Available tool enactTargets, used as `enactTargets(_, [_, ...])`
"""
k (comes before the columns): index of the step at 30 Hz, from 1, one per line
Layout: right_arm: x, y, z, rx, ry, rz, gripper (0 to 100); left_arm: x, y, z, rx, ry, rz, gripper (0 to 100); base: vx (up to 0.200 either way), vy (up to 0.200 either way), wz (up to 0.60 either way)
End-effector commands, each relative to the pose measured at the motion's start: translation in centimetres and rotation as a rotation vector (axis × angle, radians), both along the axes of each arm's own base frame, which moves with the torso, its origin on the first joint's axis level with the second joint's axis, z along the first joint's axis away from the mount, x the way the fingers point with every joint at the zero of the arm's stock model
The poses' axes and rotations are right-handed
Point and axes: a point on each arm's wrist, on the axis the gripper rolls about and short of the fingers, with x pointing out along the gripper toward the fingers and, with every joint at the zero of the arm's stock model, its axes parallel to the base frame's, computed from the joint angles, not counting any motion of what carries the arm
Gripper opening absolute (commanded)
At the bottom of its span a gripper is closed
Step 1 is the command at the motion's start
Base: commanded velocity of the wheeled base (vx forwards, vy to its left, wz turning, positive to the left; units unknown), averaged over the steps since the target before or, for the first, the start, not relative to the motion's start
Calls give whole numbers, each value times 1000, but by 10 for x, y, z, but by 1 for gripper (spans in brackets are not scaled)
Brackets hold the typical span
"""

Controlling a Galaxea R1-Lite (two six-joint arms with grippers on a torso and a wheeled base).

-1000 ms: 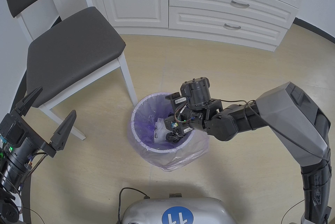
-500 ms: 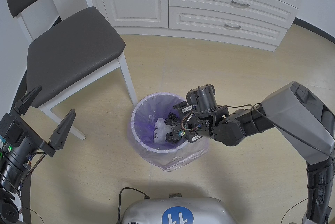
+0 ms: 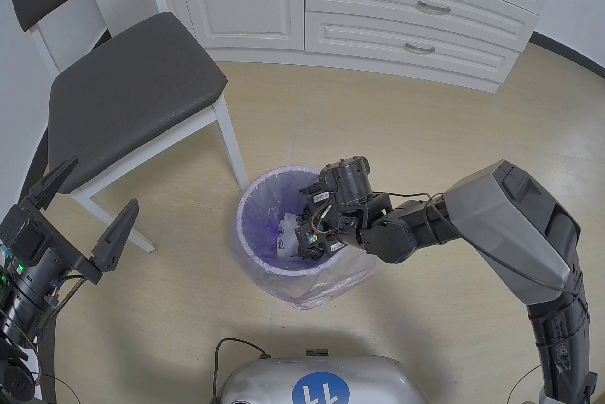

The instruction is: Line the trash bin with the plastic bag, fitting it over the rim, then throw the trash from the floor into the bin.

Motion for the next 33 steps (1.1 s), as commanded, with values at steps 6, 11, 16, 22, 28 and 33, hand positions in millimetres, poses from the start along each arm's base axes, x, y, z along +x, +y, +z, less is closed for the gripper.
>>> enactTargets(6, [22, 24, -29, -3, 9, 10, 100, 1, 0, -1, 2, 8, 1, 100, 0, 0, 0])
enactTargets(11, [30, 29, -31, 2, 10, 7, 100, 3, -1, -3, 5, 18, 1, 100, 0, 0, 0])
enactTargets(16, [31, 31, -21, 20, -12, 8, 100, 3, -1, -3, 5, 21, 1, 100, 0, 0, 0])
enactTargets(22, [4, 18, 45, 69, -55, 18, 100, 2, 0, -3, 5, 14, 2, 100, 0, 0, 0])
enactTargets(28, [-47, -19, 113, 193, -65, -39, 100, -3, 1, -6, 12, 24, 1, 100, 0, 0, 0])
enactTargets(33, [-97, -59, 155, 434, -70, -170, 100, -4, 1, -9, 15, 42, 2, 100, 0, 0, 0])
